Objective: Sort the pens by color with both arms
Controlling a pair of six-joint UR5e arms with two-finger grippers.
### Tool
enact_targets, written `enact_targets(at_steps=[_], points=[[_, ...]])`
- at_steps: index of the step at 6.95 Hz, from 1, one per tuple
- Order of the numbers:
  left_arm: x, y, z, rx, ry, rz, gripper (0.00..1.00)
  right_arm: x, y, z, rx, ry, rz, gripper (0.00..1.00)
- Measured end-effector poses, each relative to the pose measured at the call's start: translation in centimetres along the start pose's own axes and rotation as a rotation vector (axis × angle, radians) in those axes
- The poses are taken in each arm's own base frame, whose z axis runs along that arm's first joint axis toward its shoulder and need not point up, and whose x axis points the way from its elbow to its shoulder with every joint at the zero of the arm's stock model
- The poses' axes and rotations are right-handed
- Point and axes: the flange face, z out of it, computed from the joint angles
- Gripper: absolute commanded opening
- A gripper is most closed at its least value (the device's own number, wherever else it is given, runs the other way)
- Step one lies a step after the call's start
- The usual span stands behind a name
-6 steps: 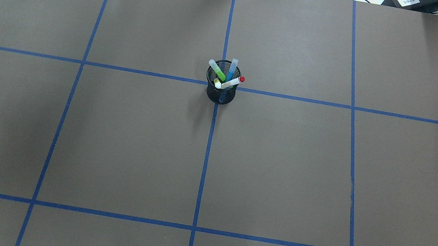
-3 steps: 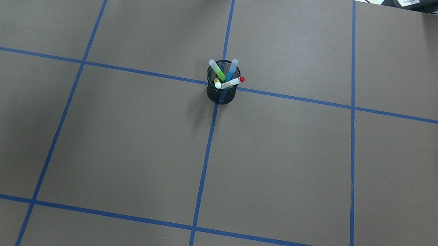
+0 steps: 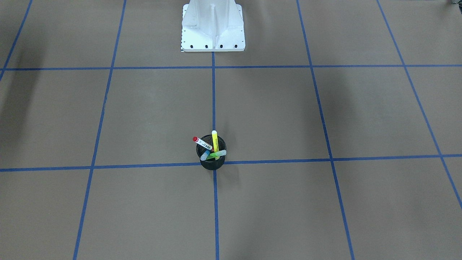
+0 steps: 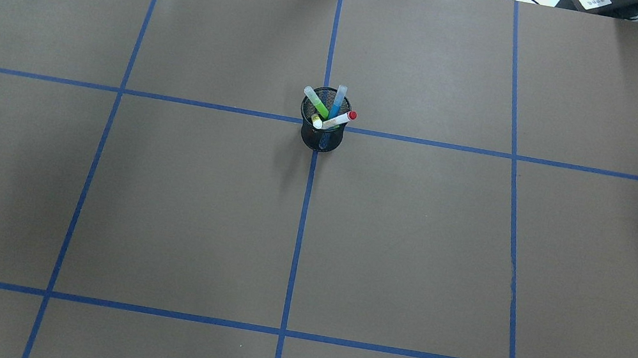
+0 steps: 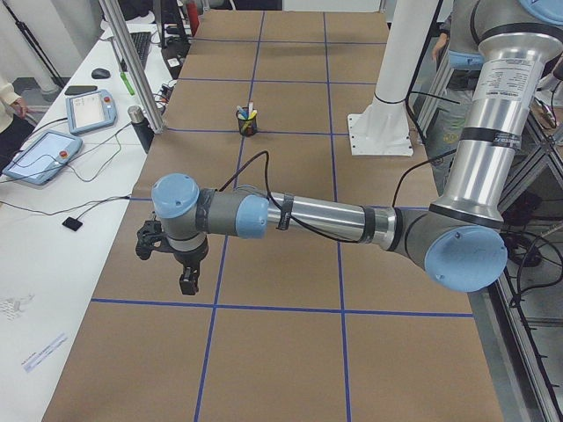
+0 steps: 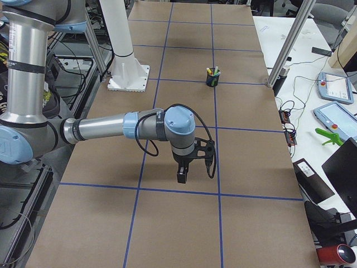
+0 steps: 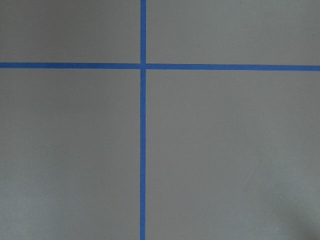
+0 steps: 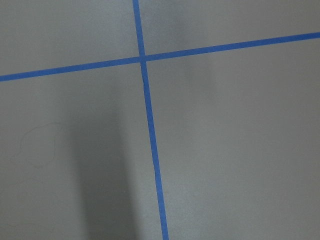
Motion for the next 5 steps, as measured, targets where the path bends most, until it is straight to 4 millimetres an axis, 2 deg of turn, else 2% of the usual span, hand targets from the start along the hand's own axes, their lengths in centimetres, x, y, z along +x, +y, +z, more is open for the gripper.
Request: enact_targets(at_steps=[1, 2, 3, 5], points=[[1.0, -0.4, -0.1, 0.003, 0.002, -0.006, 0.99, -2.1, -1.7, -0.5, 0.009, -0.003, 0.026, 1.00], [1.9, -0.7, 0.0, 0.003, 0.004, -0.008, 0.99, -5.0, -3.6, -0.9, 0.008, -0.007, 0.056, 1.00], [2.8, -0.8, 0.2, 0.001, 0.005, -0.007, 0.99, -8.9, -5.7, -1.4, 0.005, -0.014, 0.093, 1.00], [4.8, -1.2, 0.5, -0.003, 0.008, -0.018, 0.99, -18.5, -9.9, -2.5, 0.002, -0.036, 0.166, 1.00]])
